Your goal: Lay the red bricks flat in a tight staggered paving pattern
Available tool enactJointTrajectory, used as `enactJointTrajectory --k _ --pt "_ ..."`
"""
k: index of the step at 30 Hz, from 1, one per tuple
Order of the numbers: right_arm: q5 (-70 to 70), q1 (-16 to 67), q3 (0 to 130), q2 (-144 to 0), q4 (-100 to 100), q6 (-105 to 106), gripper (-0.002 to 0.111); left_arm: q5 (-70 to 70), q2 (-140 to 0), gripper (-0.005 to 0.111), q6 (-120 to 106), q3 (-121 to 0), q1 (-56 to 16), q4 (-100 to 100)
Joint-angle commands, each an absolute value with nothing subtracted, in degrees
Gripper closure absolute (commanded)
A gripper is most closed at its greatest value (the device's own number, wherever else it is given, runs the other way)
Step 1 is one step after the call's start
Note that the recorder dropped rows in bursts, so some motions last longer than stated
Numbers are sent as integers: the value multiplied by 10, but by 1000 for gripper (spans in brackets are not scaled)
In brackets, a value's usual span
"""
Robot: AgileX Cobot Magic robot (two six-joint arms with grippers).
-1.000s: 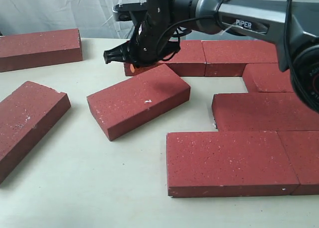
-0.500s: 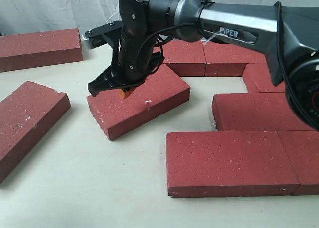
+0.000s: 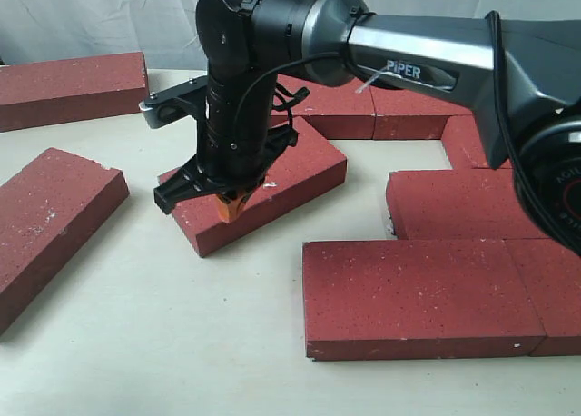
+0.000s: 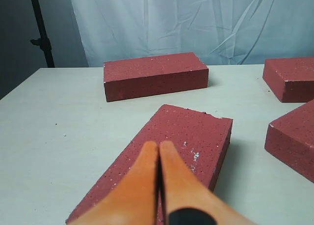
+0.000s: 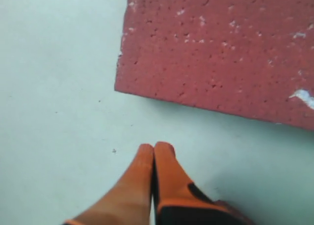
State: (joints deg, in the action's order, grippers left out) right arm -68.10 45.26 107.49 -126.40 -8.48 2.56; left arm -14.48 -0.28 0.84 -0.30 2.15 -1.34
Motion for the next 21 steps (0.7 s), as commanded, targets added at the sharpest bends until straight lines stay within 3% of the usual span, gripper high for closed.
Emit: enactJointTrajectory --k 1,21 --pt "-700 454 1076 -1259 -109 30 109 -137 0 107 11 0 21 -15" --pt "-671 454 1076 -1320 -121 15 109 -137 0 107 11 0 21 -15"
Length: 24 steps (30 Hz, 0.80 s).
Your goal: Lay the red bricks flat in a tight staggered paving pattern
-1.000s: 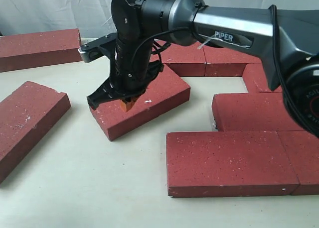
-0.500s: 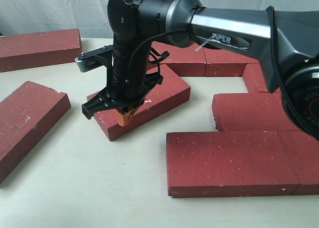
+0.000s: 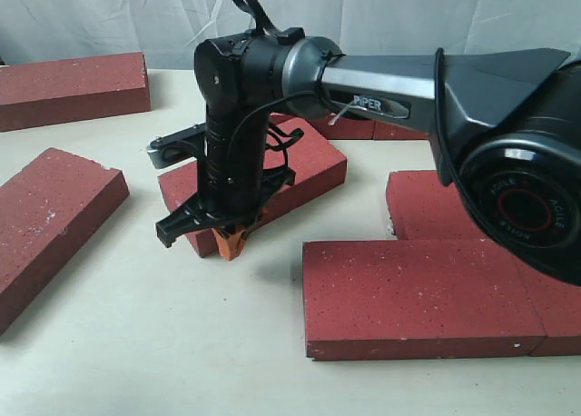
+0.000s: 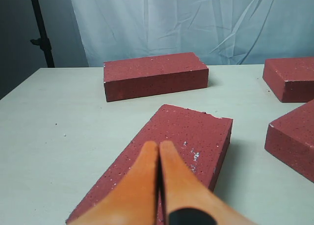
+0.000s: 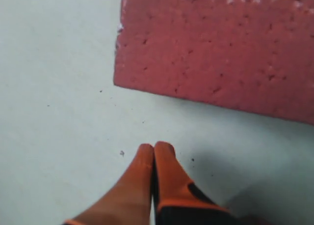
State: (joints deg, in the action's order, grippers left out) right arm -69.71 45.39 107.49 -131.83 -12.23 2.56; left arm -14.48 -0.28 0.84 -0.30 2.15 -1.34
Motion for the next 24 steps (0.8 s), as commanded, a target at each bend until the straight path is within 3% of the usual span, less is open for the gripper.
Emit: enactJointTrajectory --k 1,24 --pt "-654 454 1076 -1322 -119 10 109 -137 0 107 11 0 21 -15" --pt "-412 454 1076 -1335 -81 -118 109 -137 0 107 11 0 21 -15"
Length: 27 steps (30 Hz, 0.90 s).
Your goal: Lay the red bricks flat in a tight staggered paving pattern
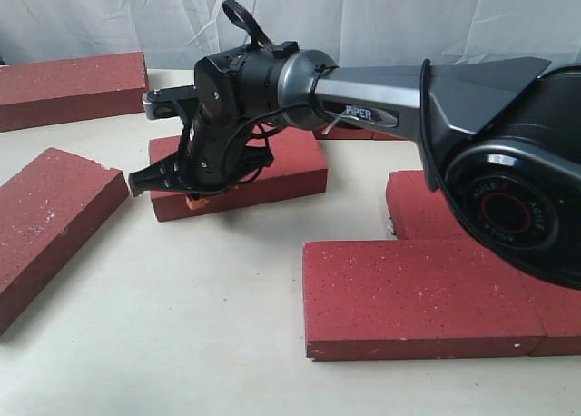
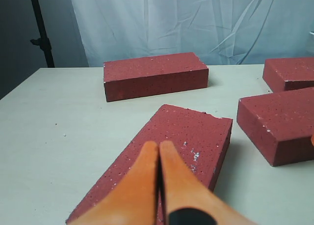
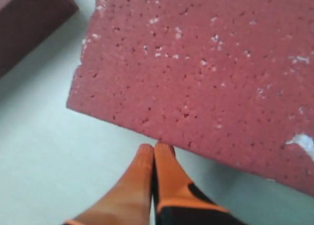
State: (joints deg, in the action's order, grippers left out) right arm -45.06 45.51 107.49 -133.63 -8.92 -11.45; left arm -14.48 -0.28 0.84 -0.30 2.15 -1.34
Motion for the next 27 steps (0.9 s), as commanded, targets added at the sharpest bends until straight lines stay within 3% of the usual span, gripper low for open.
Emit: enactJointTrajectory --k 1,15,27 --pt "-403 454 1076 -1335 -81 -118 109 -137 0 107 11 0 21 -15" --pt "-375 454 1076 -1335 -58 -118 109 -137 0 107 11 0 21 -15" --pt "-548 453 1077 -1337 -31 -104 109 -137 0 107 11 0 21 -15"
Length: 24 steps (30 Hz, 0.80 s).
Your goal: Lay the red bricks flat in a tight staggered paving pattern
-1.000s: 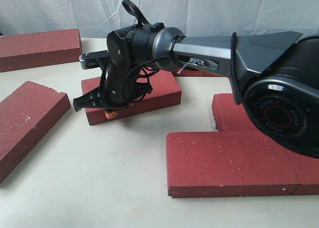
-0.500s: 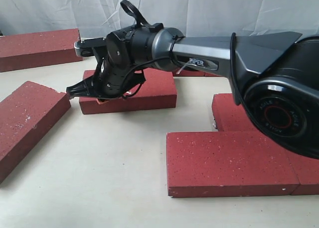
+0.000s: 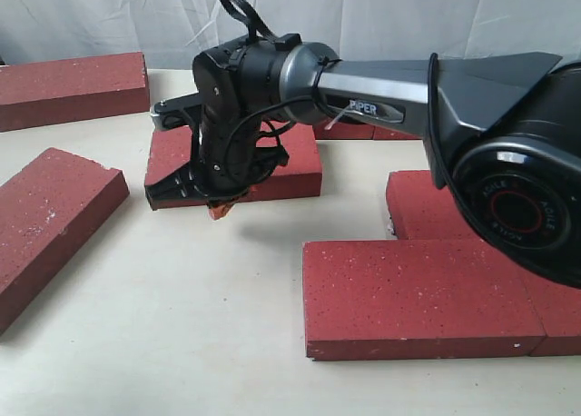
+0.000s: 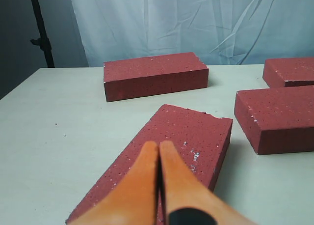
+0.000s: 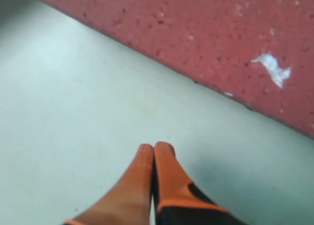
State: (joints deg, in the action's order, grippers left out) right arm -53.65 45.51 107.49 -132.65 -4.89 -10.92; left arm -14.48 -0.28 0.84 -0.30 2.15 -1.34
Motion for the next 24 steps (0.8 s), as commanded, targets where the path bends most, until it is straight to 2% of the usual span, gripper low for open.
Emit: enactJointTrajectory --k 1,15,24 --pt "-545 453 1077 -1342 -29 -105 109 -137 0 107 11 0 21 -15" --pt "-506 452 1077 -1350 123 -216 109 -137 0 107 11 0 21 -15" --pt "-464 452 1077 -1351 122 -249 109 -137 0 107 11 0 21 -15"
